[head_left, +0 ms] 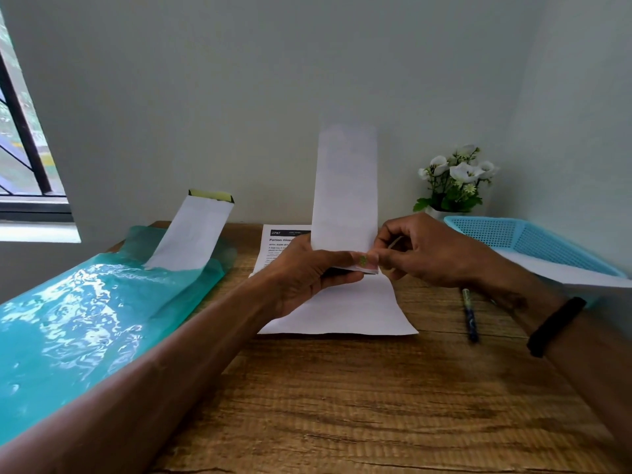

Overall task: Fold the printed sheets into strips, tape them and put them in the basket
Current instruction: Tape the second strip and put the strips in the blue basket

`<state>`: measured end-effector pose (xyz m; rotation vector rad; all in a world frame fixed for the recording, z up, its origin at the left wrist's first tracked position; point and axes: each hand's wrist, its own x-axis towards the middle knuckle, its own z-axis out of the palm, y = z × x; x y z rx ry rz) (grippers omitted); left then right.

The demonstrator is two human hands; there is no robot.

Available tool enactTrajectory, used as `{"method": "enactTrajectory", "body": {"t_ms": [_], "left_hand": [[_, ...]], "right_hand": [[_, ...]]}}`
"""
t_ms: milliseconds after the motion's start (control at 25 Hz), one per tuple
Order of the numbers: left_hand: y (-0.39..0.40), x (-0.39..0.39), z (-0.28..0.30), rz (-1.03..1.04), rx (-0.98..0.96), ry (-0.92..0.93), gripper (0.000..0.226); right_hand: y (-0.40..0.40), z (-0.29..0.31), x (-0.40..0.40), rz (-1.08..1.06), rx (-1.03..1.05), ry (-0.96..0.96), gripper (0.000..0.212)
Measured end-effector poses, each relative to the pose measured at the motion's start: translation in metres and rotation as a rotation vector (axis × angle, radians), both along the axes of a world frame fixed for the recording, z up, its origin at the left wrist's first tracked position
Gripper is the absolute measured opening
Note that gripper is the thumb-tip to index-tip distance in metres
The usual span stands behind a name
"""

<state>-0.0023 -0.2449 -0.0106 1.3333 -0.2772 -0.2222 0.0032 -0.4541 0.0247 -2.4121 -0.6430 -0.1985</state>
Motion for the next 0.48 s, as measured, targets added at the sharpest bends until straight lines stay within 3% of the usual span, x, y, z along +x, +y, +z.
{"method": "enactTrajectory", "body": {"t_ms": [120, 320, 480], "left_hand": [[-0.0011, -0.0027, 0.0016, -0.01, 0.0, -0.007, 0.055], [-0.0004, 0.0005, 0.0005, 0.015, -0.006, 0.01, 0.037], [-0.0007, 0.0019, -0.0004, 0.022, 0.0, 0.029, 0.036]], "right_hand": [[0.0003, 0.0004, 0.0002, 0.011, 0.004, 0.014, 0.011], [-0.0012, 0.0016, 0.0012, 0.03, 0.014, 0.056, 0.009], [-0.0038, 0.0029, 0.0019, 0.051, 0.02, 0.085, 0.01]]}}
